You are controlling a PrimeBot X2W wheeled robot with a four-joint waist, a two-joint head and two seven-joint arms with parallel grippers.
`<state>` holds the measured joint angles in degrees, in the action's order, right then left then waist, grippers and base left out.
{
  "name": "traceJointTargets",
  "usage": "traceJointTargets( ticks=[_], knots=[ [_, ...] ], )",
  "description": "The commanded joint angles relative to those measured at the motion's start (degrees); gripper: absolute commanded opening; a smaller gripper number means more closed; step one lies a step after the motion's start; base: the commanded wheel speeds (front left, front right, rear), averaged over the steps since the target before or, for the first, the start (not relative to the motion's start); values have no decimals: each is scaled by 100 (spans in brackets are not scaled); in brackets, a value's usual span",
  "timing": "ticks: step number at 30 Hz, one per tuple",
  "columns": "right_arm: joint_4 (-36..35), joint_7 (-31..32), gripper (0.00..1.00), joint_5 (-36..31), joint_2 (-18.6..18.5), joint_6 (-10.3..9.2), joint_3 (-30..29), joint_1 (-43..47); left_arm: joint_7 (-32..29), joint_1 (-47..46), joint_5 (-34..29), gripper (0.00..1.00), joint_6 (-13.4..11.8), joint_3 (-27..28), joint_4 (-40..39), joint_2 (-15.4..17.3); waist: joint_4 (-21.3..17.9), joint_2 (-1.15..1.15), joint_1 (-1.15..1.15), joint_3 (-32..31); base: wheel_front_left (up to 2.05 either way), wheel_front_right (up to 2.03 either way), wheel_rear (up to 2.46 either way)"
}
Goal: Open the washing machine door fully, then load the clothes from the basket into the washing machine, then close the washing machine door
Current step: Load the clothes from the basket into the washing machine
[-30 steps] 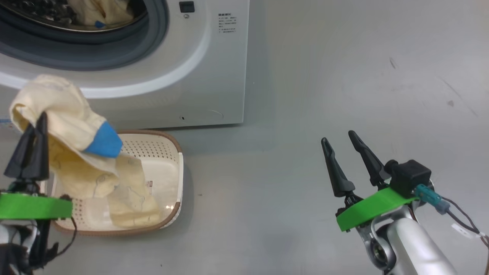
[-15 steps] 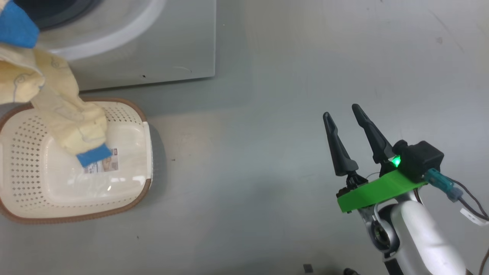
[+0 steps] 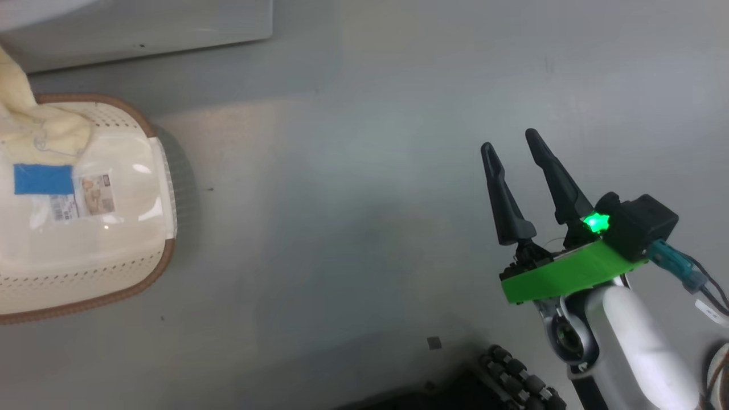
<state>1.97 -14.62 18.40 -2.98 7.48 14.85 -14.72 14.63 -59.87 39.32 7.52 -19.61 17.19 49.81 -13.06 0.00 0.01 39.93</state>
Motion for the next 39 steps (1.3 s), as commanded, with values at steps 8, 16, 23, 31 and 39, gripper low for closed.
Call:
traceJointTargets(
  ticks=[8, 16, 23, 31, 39],
  knots=[
    [-335, -38, 100, 379, 11, 1, 364, -152, 22, -2295, 713, 0, -4, -1224, 416, 1374, -357, 0, -1, 810, 0, 0, 0],
    [-465, -38, 100, 497, 11, 1, 309, -241, 31, -3963, 918, 0, -4, -1991, 1037, 1368, -429, 0, -1, 1141, 0, 0, 0],
    [-503, -38, 100, 546, 11, 1, 434, -360, 35, -4844, 941, 0, -4, -2970, 1671, 1147, -416, 0, -1, 1372, 0, 0, 0],
    [-635, -38, 100, 562, 11, 1, 424, -462, 18, -5558, 1240, 0, -3, -3918, 2361, 853, -410, 0, -1, 1740, 0, 0, 0],
    [-609, -38, 100, 587, 11, 1, 434, -458, 21, -5848, 1578, 0, -3, -4809, 2760, 735, -437, 0, -1, 1770, 0, 0, 0]
  ],
)
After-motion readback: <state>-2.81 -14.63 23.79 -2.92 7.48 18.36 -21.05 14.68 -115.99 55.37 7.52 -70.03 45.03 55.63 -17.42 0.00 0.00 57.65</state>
